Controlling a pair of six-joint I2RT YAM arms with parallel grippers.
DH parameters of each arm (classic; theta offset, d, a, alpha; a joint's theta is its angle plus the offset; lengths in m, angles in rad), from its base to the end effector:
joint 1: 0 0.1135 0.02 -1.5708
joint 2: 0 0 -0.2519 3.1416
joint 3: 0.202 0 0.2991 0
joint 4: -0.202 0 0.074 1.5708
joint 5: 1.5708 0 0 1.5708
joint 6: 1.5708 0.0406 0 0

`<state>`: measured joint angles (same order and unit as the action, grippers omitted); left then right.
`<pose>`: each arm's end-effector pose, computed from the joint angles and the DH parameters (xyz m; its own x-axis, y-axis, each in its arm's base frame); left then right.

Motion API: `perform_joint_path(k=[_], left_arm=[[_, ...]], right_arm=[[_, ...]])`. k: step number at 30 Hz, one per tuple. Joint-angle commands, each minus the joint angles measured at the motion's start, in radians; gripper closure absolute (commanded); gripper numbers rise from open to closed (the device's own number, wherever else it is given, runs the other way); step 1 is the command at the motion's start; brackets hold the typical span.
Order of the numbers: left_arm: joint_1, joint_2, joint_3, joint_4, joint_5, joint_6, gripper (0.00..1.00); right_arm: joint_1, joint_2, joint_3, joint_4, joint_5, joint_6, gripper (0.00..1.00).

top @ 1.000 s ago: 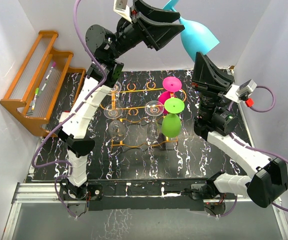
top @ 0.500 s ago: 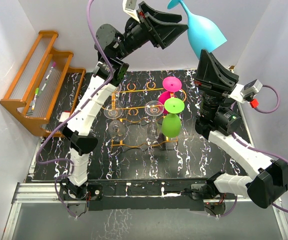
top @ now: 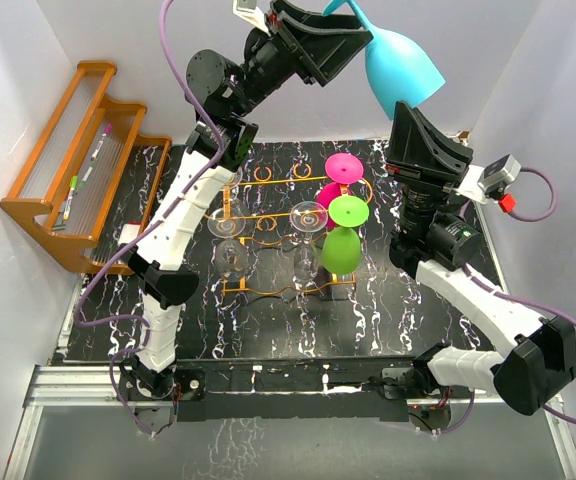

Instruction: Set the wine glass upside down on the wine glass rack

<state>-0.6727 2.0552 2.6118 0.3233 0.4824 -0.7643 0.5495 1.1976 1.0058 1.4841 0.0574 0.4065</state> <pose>0.3203 -0.2792 0.6269 -0.1069 -0.6987 -0.7074 0.9825 0.0349 -0.1829 0.2219 0.1331 0.4612 0.5523 0.8011 -0.2307 -0.7908 0.5910 0.1594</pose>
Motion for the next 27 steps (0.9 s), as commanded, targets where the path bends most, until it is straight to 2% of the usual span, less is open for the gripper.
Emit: perform_joint_path(k=[1,4,8,10,14,20,27], left_arm=[[-0.005,-0.005,0.038,0.052,-0.027,-0.072,0.36],[-0.005,-0.004,0.043,0.054,-0.029,-0.102,0.43],[-0.005,-0.004,0.054,0.064,-0.015,-0.118,0.60],[-0.005,-0.007,0.055,0.070,-0.005,-0.119,0.70],[-0.005,-0.012,0.054,0.066,0.003,-0.109,0.99],[-0.005,-0.014,0.054,0.077,0.024,-0.097,1.00],[-0.005,-0.021,0.053,0.081,0.041,-0.082,1.00]], right_arm=[[0.005,0.012,0.033,0.339,-0.034,0.041,0.92],[0.013,0.025,0.035,0.339,-0.041,0.052,0.92],[0.025,0.042,0.038,0.339,-0.046,0.054,0.92],[0.028,0.050,0.044,0.338,-0.047,0.053,0.92],[0.030,0.059,0.055,0.312,-0.056,0.052,0.92],[0.041,0.061,0.082,0.186,-0.132,0.067,0.92],[0.066,0.072,0.098,0.127,-0.153,0.073,0.92]])
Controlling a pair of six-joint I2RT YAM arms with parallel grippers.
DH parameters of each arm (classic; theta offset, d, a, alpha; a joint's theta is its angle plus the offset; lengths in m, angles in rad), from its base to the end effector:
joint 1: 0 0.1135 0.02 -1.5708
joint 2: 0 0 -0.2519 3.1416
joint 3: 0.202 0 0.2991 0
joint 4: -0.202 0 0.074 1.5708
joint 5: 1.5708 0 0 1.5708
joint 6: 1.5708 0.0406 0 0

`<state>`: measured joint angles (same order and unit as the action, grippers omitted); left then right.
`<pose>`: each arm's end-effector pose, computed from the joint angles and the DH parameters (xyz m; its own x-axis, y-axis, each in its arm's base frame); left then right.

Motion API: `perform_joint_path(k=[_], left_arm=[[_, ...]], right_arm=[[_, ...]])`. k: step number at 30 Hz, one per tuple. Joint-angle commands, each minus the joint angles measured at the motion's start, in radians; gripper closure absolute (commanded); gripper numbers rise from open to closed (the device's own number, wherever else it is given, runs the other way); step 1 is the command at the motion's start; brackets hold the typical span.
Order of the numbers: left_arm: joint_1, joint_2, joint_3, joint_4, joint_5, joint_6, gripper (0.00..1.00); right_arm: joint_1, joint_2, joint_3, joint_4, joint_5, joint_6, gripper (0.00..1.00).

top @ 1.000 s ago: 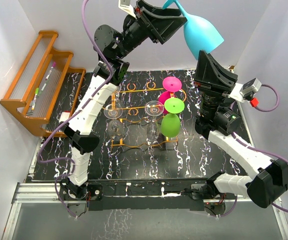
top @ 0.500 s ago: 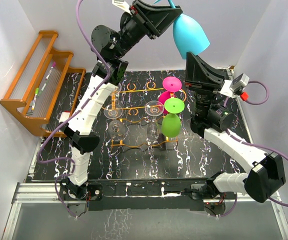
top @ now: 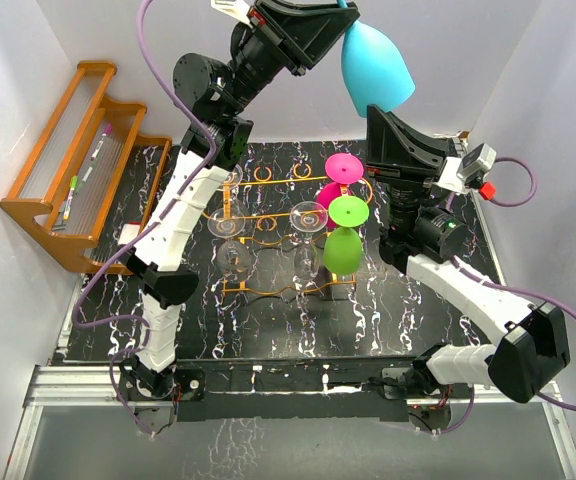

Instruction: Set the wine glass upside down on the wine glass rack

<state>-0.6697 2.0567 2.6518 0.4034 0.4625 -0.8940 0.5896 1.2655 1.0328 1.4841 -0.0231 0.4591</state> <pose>0.3074 -0.2665 0.6430 -0.1680 -0.7569 -0.6316 0.9804 -0.0613 -0.1873 0.2316 0.1560 0.4534 0.4584 0.8397 -0.2912 -0.8534 0.5073 0.1195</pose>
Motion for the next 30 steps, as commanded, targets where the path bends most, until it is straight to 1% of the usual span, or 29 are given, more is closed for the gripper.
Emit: perform_joint_path(k=[1,9,18,19,22,25,28,30], left_arm=[[-0.008,-0.025,0.013,0.004,0.065,0.052,1.00],[-0.008,-0.035,0.014,-0.005,0.079,0.081,1.00],[-0.008,-0.057,0.000,-0.016,0.100,0.109,1.00],[-0.008,-0.059,-0.001,-0.021,0.102,0.114,1.00],[-0.008,-0.066,0.002,-0.037,0.101,0.144,1.00],[-0.006,-0.071,0.005,-0.041,0.108,0.171,1.00],[-0.007,-0.079,0.000,-0.027,0.105,0.176,1.00],[-0.007,-0.081,0.006,-0.025,0.104,0.191,1.00]], right_arm=[[0.029,0.007,0.079,0.107,-0.082,0.024,0.92],[0.079,0.037,0.127,0.000,-0.146,0.043,0.92],[0.114,0.055,0.133,-0.005,-0.157,0.023,0.92],[0.115,0.056,0.133,-0.003,-0.156,0.020,0.90],[0.117,0.052,0.125,0.007,-0.154,0.015,0.79],[0.118,0.037,0.112,0.004,-0.147,-0.001,0.76],[0.118,0.017,0.093,-0.008,-0.136,-0.017,0.68],[0.119,0.005,0.080,-0.014,-0.133,-0.019,0.65]])
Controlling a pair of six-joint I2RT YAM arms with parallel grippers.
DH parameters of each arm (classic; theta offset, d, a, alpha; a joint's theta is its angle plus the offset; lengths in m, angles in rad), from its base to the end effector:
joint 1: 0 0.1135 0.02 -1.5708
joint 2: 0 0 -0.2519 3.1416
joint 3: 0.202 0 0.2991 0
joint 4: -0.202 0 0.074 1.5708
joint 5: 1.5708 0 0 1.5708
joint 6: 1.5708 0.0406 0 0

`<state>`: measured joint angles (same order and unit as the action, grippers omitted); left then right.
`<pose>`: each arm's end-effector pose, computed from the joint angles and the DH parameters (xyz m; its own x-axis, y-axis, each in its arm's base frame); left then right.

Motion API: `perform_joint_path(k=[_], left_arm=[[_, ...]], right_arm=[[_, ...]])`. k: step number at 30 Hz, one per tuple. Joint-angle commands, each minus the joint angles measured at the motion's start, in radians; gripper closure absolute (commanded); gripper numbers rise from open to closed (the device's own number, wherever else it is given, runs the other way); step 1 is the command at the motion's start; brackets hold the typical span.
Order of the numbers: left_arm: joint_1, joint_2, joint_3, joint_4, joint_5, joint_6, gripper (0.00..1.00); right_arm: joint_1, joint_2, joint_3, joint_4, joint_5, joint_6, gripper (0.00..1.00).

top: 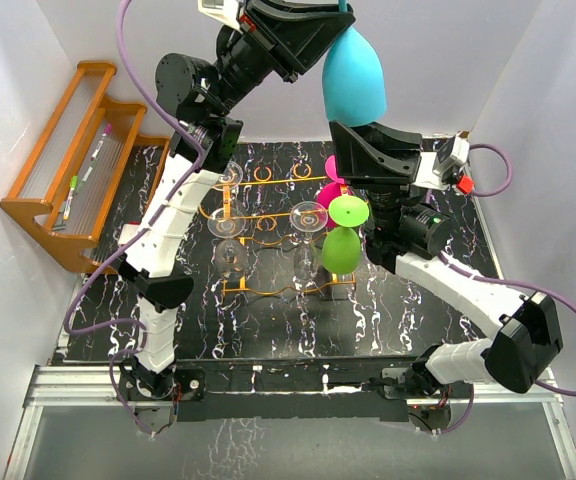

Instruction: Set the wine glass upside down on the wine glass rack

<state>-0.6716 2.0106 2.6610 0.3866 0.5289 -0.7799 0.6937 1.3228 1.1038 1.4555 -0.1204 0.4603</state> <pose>0.2844 -0.2522 0.6605 -0.0400 -0.7438 -0.6672 0.9988 -0.0097 -0.0490 0.2235 0.1922 0.4606 0.3553 0.8690 -0.3444 -0.9185 0.3930 0.0441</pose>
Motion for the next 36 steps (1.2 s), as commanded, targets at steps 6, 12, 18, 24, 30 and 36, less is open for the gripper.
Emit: perform_joint_path(k=[6,12,18,24,30,36], left_arm=[[0.022,-0.059,0.021,-0.031,0.058,0.141,1.00],[0.081,-0.122,0.021,-0.040,0.090,0.147,1.00],[0.083,-0.242,-0.098,-0.099,0.125,0.159,1.00],[0.083,-0.433,-0.331,-0.184,0.148,0.211,1.00],[0.081,-0.679,-0.694,-0.316,0.192,0.263,1.00],[0.078,-0.896,-1.080,-0.384,0.219,0.306,1.00]], right_arm=[[0.014,-0.096,-0.052,-0.012,-0.038,-0.010,0.61],[0.015,-0.149,-0.130,-0.046,-0.029,0.006,0.55],[0.014,-0.206,-0.161,-0.121,-0.024,-0.001,0.51],[0.014,-0.280,-0.224,-0.165,-0.038,-0.003,0.53],[0.015,-0.392,-0.209,-0.352,-0.038,-0.140,0.53],[0.015,-0.459,-0.228,-0.397,0.001,-0.267,0.52]])
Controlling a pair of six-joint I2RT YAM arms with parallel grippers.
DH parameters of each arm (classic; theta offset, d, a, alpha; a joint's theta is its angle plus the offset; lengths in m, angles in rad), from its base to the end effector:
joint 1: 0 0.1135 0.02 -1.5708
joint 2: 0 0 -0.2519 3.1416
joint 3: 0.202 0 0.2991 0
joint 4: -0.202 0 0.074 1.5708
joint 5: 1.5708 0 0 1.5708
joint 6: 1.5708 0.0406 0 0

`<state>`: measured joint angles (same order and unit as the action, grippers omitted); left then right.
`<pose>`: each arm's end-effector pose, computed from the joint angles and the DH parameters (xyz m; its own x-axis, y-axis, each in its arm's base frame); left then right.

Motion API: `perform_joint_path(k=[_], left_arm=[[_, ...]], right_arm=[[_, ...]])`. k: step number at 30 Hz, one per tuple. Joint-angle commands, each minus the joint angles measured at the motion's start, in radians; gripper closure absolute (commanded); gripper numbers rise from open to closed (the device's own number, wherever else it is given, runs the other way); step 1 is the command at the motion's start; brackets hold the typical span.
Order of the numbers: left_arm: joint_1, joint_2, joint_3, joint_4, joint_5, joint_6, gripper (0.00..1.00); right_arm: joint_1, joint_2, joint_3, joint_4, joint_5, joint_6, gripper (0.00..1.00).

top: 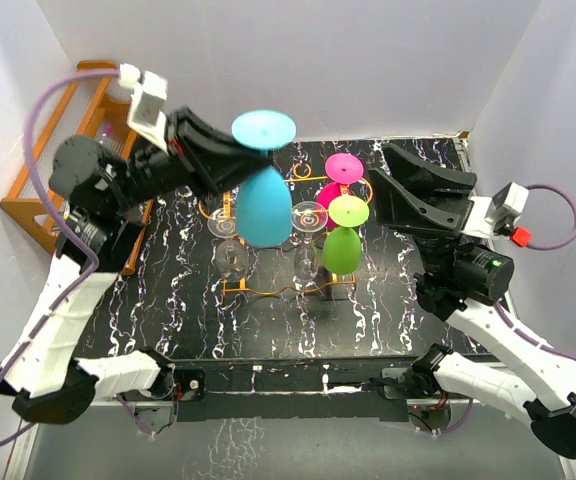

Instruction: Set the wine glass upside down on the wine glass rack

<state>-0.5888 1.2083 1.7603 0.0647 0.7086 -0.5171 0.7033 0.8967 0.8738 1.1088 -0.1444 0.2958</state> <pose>0.1801 -0.1521 0.6144 -0.0086 -0.4456 -0.8952 0.9881 0.1338 -0.0761 0.1566 0.1405 0.4646 0.4440 0.7547 -0.4830 -0.8579 0.5137 0.0141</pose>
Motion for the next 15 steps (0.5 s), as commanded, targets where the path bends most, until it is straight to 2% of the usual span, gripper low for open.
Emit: perform_joint_path(k=[1,8,15], left_arm=[[-0.006,-0.128,-0.238,-0.057,0.057,0.054,1.00],[-0.013,-0.305,-0.540,-0.069,0.078,0.124,1.00],[-0.014,-0.374,-0.663,-0.090,0.074,0.143,1.00]], right_arm=[[0.005,-0.043,-0.004,-0.049,0.030,-0.114,0.52],[0.005,-0.112,-0.016,-0.114,0.095,-0.198,0.51],[0.005,-0.150,0.014,-0.205,0.120,-0.237,0.50]])
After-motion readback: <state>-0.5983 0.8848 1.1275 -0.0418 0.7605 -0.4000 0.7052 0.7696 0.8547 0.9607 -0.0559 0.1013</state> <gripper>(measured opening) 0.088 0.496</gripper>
